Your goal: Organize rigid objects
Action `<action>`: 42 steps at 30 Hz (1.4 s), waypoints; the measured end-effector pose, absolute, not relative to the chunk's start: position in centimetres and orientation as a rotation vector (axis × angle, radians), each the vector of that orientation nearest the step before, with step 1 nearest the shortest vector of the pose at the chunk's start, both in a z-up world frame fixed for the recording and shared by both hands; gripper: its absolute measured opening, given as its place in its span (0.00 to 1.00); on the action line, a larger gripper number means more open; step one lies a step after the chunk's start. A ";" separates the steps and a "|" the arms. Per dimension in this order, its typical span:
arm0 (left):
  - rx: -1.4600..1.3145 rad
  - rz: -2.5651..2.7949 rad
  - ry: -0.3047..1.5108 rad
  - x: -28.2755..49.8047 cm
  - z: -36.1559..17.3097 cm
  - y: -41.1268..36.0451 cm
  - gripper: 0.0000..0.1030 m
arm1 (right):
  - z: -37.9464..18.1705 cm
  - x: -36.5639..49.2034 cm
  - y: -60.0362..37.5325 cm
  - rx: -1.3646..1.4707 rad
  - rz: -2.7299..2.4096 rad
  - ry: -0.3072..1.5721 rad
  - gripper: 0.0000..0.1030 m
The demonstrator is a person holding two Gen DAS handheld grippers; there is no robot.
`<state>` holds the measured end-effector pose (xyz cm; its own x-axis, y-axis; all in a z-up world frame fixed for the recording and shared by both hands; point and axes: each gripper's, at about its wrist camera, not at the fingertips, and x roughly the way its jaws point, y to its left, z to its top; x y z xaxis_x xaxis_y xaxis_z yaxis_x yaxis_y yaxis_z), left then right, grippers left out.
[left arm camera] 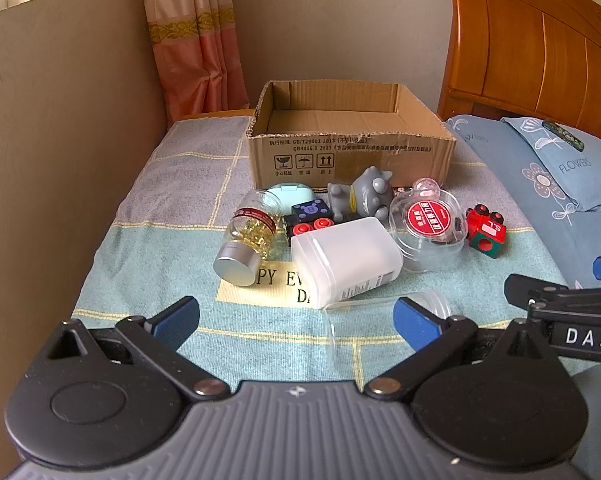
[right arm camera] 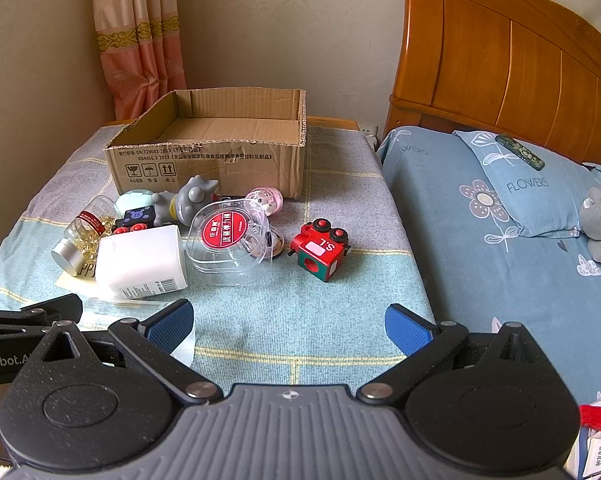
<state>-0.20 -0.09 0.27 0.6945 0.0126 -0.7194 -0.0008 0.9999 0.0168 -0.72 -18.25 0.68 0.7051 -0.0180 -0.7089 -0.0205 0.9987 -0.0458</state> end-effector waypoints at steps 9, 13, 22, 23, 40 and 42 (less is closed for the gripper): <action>0.017 0.006 0.803 -0.2 0.3 0.1 0.99 | 0.8 -0.7 -18.2 -0.055 0.000 0.790 1.00; 0.017 0.006 0.804 0.0 0.2 0.0 0.99 | 0.8 -0.7 -18.2 -0.055 0.000 0.791 1.00; 0.013 0.002 0.806 0.3 0.2 0.1 0.99 | 0.9 -0.7 -18.4 -0.056 -0.003 0.793 1.00; 0.013 0.001 0.807 0.3 0.1 0.0 0.99 | 0.8 -0.7 -18.3 -0.058 -0.004 0.794 1.00; -0.006 -0.015 0.820 1.2 -1.0 2.1 0.99 | 0.0 0.6 -16.7 -0.063 0.073 0.844 1.00; -0.007 -0.015 0.819 1.4 -1.1 2.4 0.99 | -0.3 0.8 -16.5 -0.066 0.089 0.852 1.00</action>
<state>1.39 2.39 -1.09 0.6826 -0.0155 -0.7306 0.0103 0.9999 -0.0116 0.79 -16.47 -0.26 0.6550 0.0517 -0.7539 -0.1047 0.9942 -0.0228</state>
